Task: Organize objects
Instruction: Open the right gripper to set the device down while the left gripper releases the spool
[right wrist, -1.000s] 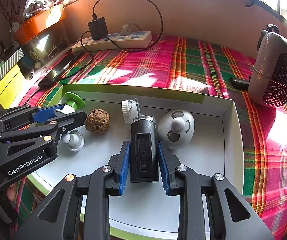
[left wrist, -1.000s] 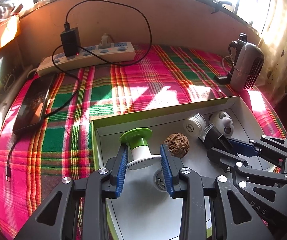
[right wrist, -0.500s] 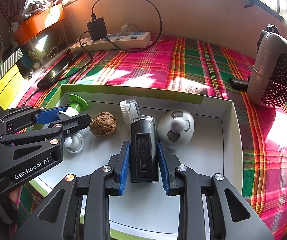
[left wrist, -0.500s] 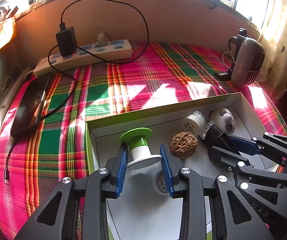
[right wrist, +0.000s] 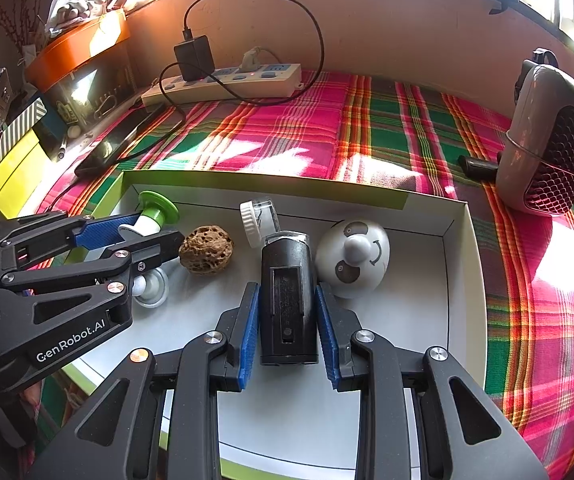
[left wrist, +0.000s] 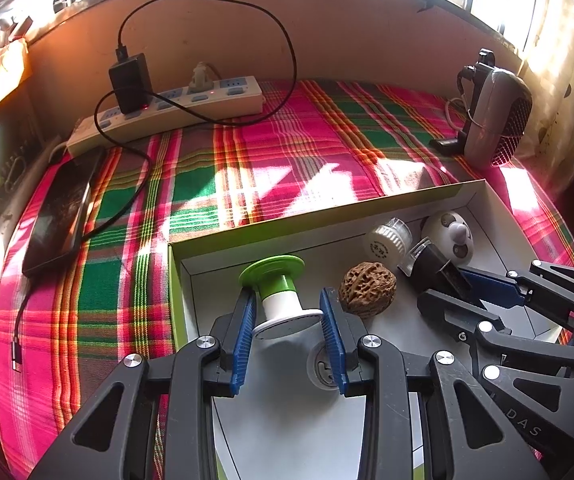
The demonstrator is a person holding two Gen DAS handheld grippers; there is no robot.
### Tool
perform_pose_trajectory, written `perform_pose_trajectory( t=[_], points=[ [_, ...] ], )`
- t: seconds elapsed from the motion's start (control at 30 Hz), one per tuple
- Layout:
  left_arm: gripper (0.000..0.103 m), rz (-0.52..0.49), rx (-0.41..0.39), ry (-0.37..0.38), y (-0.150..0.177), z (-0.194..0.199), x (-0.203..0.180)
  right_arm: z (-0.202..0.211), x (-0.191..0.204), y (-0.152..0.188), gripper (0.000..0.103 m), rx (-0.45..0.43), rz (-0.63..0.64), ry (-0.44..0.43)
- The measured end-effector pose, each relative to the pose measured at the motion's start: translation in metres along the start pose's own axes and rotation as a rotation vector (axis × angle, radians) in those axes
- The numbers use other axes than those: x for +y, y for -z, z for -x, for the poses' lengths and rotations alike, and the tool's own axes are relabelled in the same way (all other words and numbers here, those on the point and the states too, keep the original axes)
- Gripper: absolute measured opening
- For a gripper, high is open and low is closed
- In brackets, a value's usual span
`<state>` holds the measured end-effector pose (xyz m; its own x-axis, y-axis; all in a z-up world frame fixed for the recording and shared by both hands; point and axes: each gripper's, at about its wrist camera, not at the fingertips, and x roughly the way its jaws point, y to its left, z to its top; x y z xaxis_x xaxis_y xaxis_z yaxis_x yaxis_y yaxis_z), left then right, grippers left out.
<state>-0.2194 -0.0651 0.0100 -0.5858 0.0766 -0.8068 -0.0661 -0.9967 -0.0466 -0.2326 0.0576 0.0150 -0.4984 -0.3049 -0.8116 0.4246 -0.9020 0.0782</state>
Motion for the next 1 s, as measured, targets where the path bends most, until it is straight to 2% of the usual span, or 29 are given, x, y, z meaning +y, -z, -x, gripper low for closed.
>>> perform_pose_trajectory(
  t=[0.9,1.0],
  points=[
    [0.031,0.007,0.007,-0.002,0.0013,0.0025,0.0008,0.0013,-0.0019,-0.0009,0.030,-0.006,-0.019,-0.004],
    [0.031,0.005,0.007,-0.001,0.0015,0.0037,0.0006,0.0033,-0.0019,-0.0016,0.037,-0.010,-0.021,-0.002]
  ],
)
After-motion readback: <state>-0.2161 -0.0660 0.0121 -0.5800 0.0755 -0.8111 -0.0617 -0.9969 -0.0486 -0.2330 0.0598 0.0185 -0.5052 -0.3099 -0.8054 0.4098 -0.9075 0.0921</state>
